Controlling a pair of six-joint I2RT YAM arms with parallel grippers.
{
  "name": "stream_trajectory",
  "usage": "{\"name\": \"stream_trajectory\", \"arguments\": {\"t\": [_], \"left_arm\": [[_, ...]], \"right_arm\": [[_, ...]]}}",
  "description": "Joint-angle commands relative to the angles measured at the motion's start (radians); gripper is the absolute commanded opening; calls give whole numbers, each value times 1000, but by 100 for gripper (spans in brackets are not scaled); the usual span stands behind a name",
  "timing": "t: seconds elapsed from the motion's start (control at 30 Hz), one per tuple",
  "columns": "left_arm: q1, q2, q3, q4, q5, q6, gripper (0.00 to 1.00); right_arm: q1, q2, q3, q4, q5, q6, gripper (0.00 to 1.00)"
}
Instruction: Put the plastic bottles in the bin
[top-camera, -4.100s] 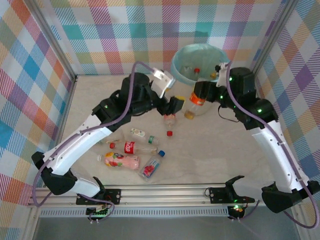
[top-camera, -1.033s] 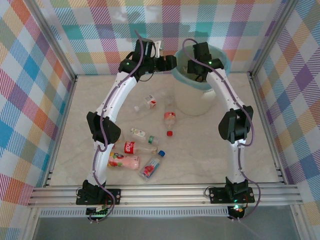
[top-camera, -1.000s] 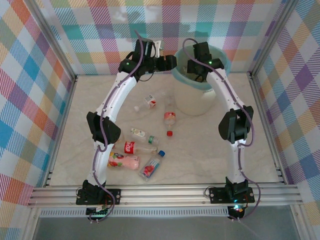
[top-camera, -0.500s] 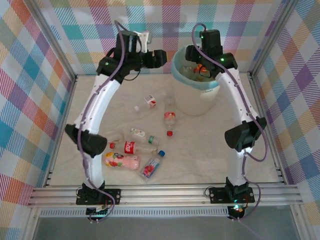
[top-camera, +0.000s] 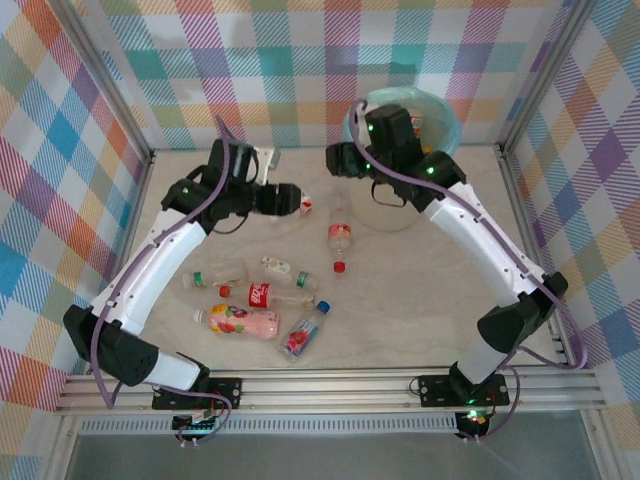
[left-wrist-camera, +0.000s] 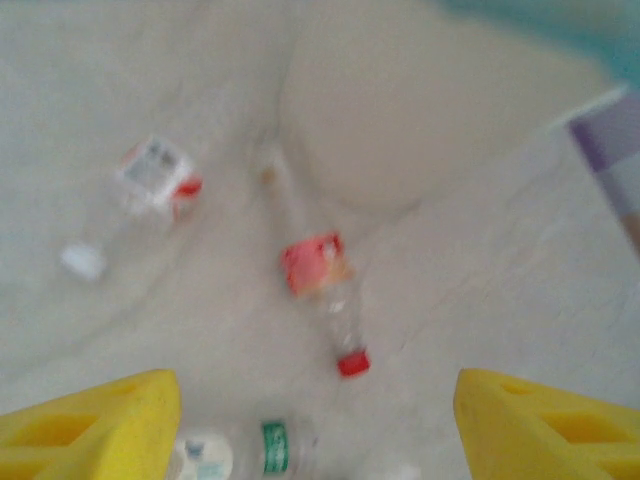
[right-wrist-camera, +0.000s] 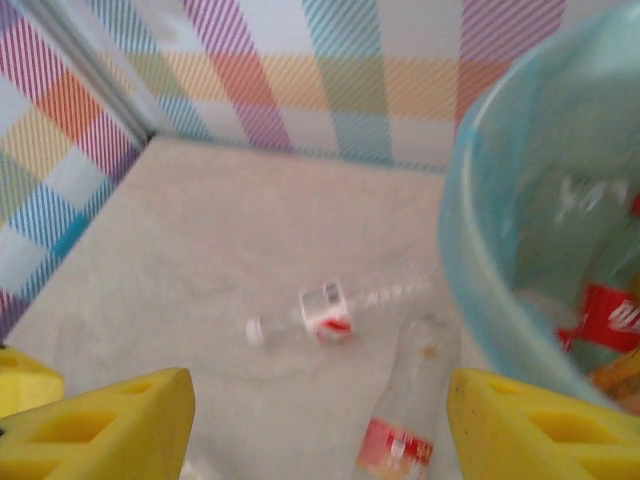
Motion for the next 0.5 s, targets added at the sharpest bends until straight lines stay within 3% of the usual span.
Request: {"name": "stream_trajectory", "arguments": {"t": [0.0, 0.2, 0.47], "left_arm": [[-33, -61, -109, -7, -27, 21, 72], [-91, -46, -232, 75, -26, -90, 73], [-122, 214, -183, 203, -14, -227, 76]], "right_arm": [[8, -64, -117, 39, -29, 29, 66], [23, -173, -358, 53, -28, 79, 65], [25, -351, -483, 71, 29, 78, 65]]}}
